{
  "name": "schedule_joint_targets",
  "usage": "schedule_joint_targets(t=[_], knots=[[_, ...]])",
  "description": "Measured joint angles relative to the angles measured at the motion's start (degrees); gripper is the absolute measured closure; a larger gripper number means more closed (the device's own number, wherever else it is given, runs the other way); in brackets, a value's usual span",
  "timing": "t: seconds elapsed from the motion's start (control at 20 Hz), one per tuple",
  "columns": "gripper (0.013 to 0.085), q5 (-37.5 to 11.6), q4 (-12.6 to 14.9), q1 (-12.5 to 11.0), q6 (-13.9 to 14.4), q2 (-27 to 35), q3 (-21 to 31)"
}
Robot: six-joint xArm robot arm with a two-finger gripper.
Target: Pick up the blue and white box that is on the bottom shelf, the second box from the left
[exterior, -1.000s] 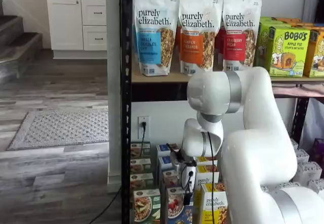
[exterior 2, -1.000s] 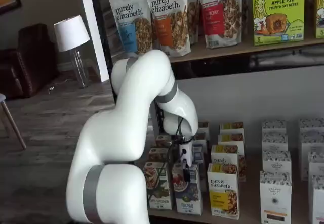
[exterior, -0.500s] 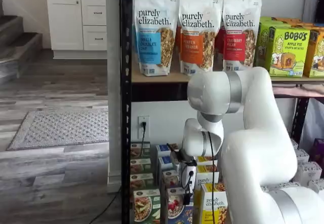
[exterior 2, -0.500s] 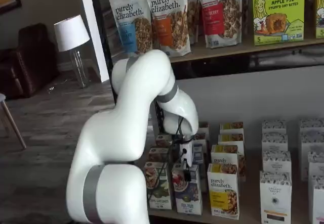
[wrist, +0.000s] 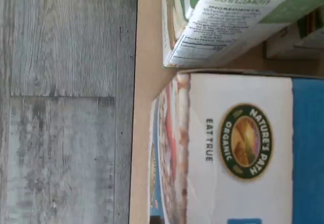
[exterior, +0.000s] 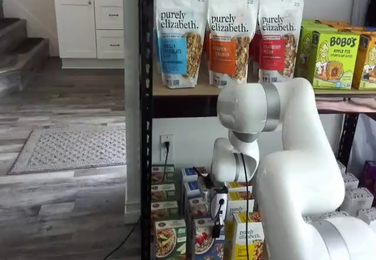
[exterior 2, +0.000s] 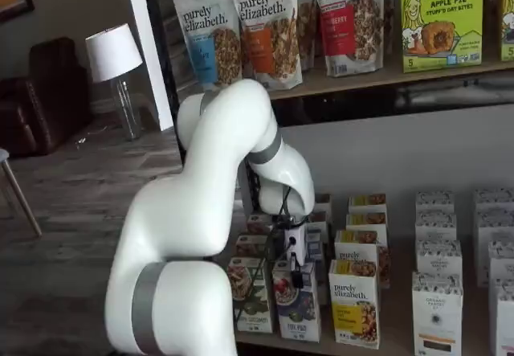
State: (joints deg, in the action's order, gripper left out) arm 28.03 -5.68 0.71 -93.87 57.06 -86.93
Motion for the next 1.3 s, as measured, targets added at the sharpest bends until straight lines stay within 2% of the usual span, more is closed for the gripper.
schedule_joint_targets(t=[0.45, 0.5, 0.55, 0.7, 0.75, 0.8, 1.3], knots=[[0.033, 0.39, -0.39, -0.05, -0.38, -0.39, 0.42], [0.037, 0.42, -0.46, -0.06, -0.45, -0.44, 0.49], [0.037, 0.43, -0.53, -0.07, -0.52, -0.5, 0.57], [0.045, 0.33, -0.71, -0.07, -0.68, -0.66, 0.82], [0.045, 0.31, -0.74, -0.07, -0.69, -0.71, 0.89], [0.049, 0.29, -0.79, -0.05, -0.73, -0.75, 0.94], [0.049, -0.62, -0.19, 0.13, -0.08, -1.41, 2.21]])
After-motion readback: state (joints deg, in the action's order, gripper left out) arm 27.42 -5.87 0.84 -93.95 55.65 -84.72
